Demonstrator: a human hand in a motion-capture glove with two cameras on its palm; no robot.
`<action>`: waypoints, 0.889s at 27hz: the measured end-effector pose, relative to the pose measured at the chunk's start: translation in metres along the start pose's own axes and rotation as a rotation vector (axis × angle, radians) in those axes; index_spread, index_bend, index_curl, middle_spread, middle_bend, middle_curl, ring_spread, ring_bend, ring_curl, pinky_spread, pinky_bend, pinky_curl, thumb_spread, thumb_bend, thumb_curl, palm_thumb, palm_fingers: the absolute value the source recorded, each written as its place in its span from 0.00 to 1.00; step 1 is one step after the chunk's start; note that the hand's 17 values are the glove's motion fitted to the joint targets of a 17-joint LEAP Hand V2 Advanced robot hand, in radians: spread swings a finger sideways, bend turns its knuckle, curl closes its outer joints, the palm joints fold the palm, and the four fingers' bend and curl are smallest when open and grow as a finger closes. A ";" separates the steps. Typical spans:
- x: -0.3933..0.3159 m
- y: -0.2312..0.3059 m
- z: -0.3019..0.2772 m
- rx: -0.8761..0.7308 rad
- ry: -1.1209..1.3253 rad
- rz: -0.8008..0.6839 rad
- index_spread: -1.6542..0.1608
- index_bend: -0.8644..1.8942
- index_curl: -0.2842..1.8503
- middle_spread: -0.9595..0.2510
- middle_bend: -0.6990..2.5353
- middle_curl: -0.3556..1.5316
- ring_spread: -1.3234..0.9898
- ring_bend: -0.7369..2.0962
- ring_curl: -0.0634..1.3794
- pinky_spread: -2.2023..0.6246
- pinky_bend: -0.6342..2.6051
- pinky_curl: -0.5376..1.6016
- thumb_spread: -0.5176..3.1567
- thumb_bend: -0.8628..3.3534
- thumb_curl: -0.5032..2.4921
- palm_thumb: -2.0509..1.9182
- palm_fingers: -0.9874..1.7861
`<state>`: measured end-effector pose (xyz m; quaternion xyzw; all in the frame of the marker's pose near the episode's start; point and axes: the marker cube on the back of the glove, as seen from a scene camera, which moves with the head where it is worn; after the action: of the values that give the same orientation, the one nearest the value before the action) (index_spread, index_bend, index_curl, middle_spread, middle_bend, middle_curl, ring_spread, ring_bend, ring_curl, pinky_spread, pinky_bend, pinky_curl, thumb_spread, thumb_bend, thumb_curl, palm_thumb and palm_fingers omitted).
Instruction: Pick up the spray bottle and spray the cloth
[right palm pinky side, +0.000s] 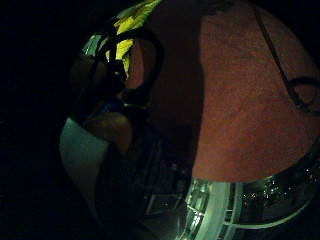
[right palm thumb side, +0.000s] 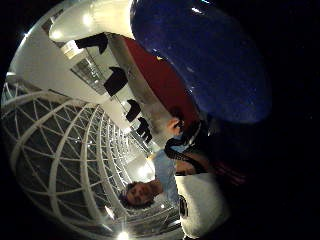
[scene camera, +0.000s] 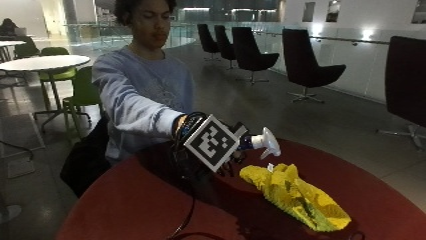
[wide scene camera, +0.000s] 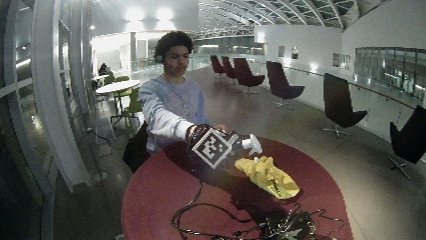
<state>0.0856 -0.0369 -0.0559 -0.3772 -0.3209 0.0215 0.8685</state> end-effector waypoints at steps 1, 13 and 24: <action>0.001 0.000 0.000 -0.003 0.005 0.003 0.80 0.34 0.22 0.78 0.30 0.42 0.59 0.46 0.31 0.88 0.31 0.42 0.36 0.20 0.41 0.72 0.69; 0.008 -0.009 0.004 0.024 0.016 0.020 0.80 0.34 0.21 0.78 0.31 0.42 0.60 0.46 0.31 0.88 0.31 0.42 0.36 0.20 0.42 0.72 0.69; 0.009 -0.013 0.009 0.045 0.013 -0.001 0.80 0.34 0.21 0.78 0.30 0.42 0.60 0.46 0.31 0.88 0.32 0.42 0.36 0.20 0.42 0.72 0.69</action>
<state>0.0848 -0.0380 -0.0377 -0.3577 -0.3149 0.0260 0.8787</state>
